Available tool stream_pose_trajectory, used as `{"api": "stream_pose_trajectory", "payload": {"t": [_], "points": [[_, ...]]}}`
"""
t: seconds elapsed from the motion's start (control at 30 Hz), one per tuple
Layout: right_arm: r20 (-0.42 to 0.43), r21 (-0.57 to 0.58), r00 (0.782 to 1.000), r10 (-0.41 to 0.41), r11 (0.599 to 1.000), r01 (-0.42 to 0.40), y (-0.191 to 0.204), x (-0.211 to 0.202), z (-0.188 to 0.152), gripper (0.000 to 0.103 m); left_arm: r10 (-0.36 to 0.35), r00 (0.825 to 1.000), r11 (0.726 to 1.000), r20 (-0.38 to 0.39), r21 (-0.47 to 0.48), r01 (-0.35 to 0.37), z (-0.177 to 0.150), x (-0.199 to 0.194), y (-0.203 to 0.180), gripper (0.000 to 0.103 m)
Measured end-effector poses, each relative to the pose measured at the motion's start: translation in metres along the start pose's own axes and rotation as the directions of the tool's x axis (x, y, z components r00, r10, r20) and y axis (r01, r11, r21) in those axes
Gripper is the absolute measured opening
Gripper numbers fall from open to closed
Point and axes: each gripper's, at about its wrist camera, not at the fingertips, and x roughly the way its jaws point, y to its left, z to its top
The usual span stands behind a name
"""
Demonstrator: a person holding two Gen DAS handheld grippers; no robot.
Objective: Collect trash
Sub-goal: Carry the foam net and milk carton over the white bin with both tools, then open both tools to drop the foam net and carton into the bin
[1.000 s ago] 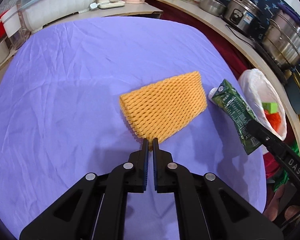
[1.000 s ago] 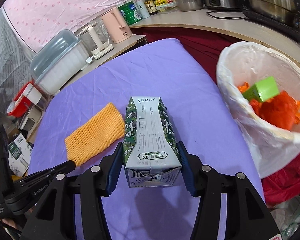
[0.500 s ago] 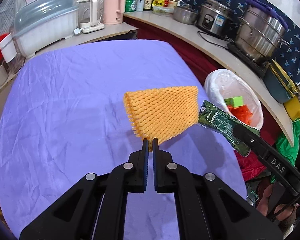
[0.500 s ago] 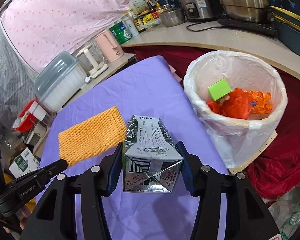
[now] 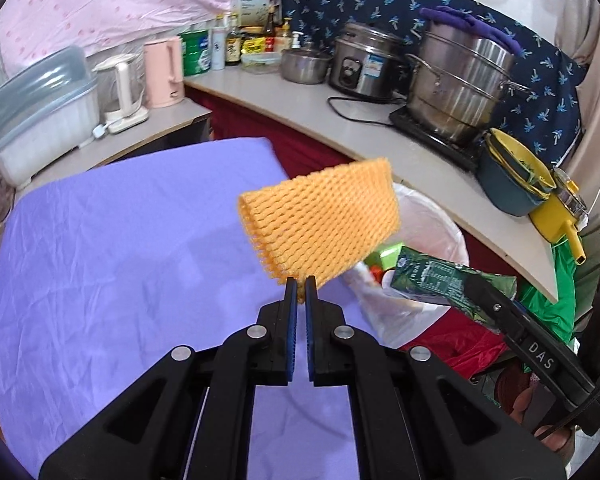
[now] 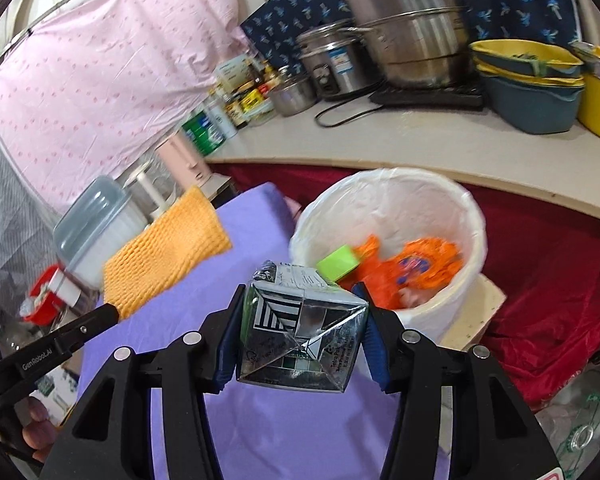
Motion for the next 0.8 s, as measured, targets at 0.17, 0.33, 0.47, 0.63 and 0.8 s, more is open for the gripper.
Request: {"api": "stream_pose_trajectory", "payload": {"t": [0.17, 0.33, 0.47, 0.63, 0.8], "points": [[0.049, 0.032, 0.997, -0.056, 0.998, 0.055, -0.034, -0.004, 0.028, 0.05, -0.027, 1.0, 0.999, -0.004, 0.043, 0.027, 0.023, 0.022, -0.034, 0.003], [0.072, 0.046, 0.993, -0.096, 0.995, 0.092, -0.059, 0.005, 0.051, 0.05, -0.028, 0.999, 0.996, -0.031, 0.079, 0.031, 0.038, 0.052, -0.06, 0.003], [0.065, 0.065, 0.991, -0.115, 0.992, 0.111, -0.074, 0.022, 0.064, 0.05, -0.018, 0.998, 0.995, -0.055, 0.095, 0.023, 0.047, 0.078, -0.076, 0.004], [0.049, 0.07, 0.99, -0.132, 0.989, 0.129, -0.08, 0.045, 0.069, 0.05, -0.007, 0.996, 0.994, -0.094, 0.108, 0.017, 0.051, 0.107, -0.088, 0.004], [0.03, 0.072, 0.992, -0.123, 0.99, 0.121, -0.079, 0.069, 0.077, 0.052, -0.012, 0.992, 0.993, -0.125, 0.112, 0.026, 0.056, 0.132, -0.096, 0.007]]}}
